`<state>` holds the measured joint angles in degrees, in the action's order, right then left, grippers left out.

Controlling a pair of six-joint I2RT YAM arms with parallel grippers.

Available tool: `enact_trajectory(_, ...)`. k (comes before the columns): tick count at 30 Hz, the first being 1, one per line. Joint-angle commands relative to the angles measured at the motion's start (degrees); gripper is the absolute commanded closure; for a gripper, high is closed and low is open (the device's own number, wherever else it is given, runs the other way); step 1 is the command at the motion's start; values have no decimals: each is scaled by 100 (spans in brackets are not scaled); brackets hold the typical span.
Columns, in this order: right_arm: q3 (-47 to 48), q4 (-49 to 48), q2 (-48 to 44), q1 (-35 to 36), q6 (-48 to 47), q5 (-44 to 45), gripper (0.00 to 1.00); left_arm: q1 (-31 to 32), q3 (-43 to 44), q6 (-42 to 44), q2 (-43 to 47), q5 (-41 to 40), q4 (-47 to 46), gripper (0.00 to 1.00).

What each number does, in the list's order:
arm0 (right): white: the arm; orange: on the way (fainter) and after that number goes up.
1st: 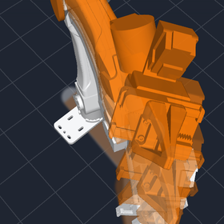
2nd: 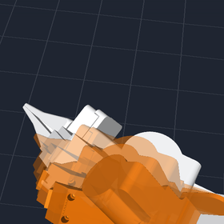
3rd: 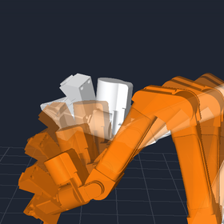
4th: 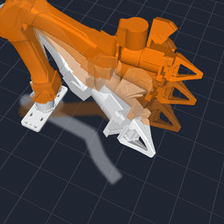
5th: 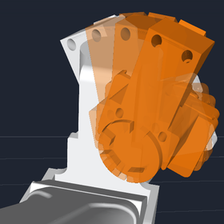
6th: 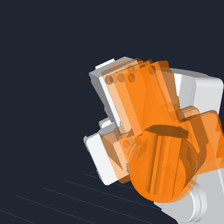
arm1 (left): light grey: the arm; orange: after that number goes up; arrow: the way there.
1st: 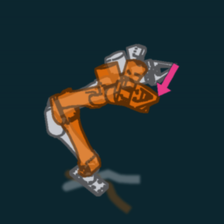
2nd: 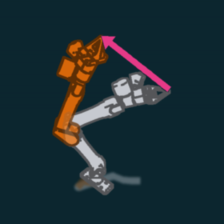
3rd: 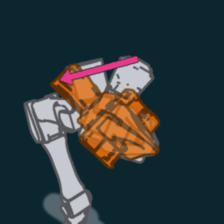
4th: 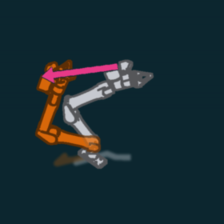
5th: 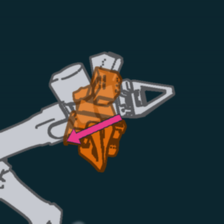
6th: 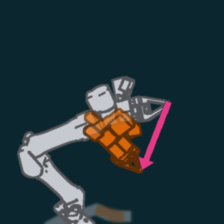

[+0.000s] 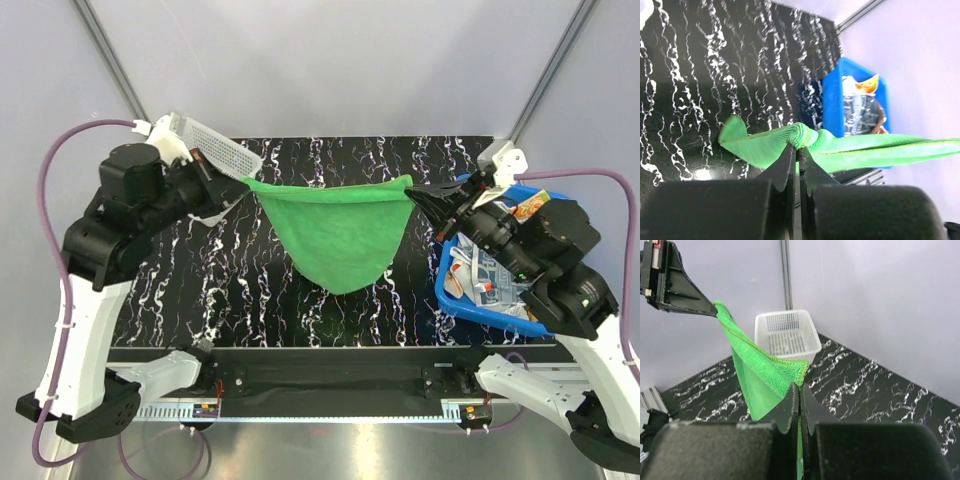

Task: Fold and stack the towels
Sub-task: Flatten out the crumpled towel

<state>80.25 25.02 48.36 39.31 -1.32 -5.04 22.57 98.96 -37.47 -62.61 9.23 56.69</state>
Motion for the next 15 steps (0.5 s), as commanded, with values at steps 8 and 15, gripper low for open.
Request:
enact_trajectory(8,333,-919,445,-20,-745,1021,100,2,1239,11,-715,-316,255,100)
enact_trajectory(15,1307,-1472,1736,-29,-1818,1769,100,-252,2847,328,-1886,-1116,308,100)
